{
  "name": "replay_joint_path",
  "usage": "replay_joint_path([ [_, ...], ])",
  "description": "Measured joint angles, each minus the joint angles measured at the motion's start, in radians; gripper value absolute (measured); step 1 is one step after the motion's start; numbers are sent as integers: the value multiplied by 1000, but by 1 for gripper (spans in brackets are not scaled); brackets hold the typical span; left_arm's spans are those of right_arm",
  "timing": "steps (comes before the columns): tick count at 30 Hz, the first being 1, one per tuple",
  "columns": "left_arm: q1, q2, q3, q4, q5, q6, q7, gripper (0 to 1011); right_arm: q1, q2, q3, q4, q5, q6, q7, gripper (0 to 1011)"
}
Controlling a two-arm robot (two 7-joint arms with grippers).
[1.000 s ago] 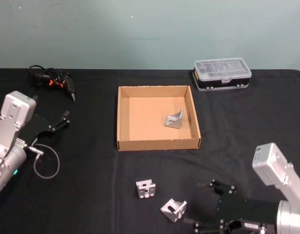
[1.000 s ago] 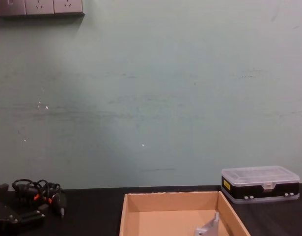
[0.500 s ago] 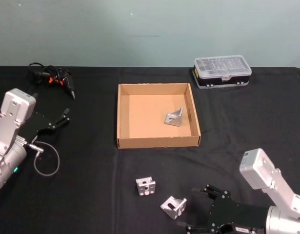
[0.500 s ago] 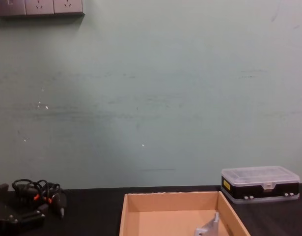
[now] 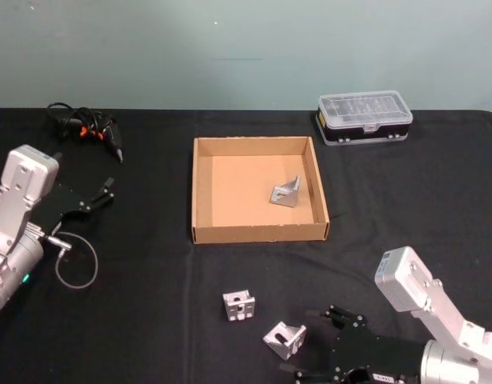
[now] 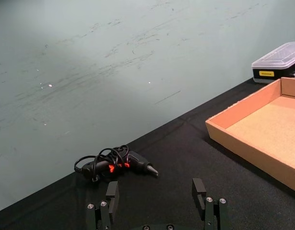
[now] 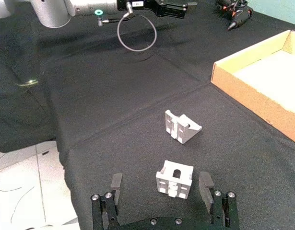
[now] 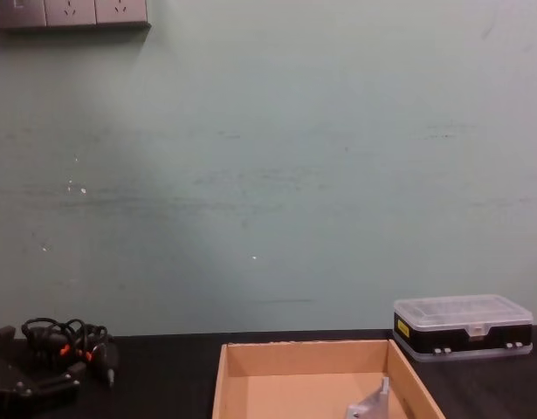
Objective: Use one hand to pick up the angle iron from the table and place it into the box.
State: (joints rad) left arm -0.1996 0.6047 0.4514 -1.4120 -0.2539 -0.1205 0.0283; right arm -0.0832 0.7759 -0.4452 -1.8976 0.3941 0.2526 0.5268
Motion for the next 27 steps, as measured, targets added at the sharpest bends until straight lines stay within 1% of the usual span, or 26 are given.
replay_joint_path([
  [7, 0, 0, 0, 0, 0, 0, 0, 1000, 10, -19, -13, 17, -9, 10, -13, 1003],
  [27, 0, 0, 0, 0, 0, 0, 0, 1000, 21, -57, -29, 42, -28, 19, -30, 1003],
])
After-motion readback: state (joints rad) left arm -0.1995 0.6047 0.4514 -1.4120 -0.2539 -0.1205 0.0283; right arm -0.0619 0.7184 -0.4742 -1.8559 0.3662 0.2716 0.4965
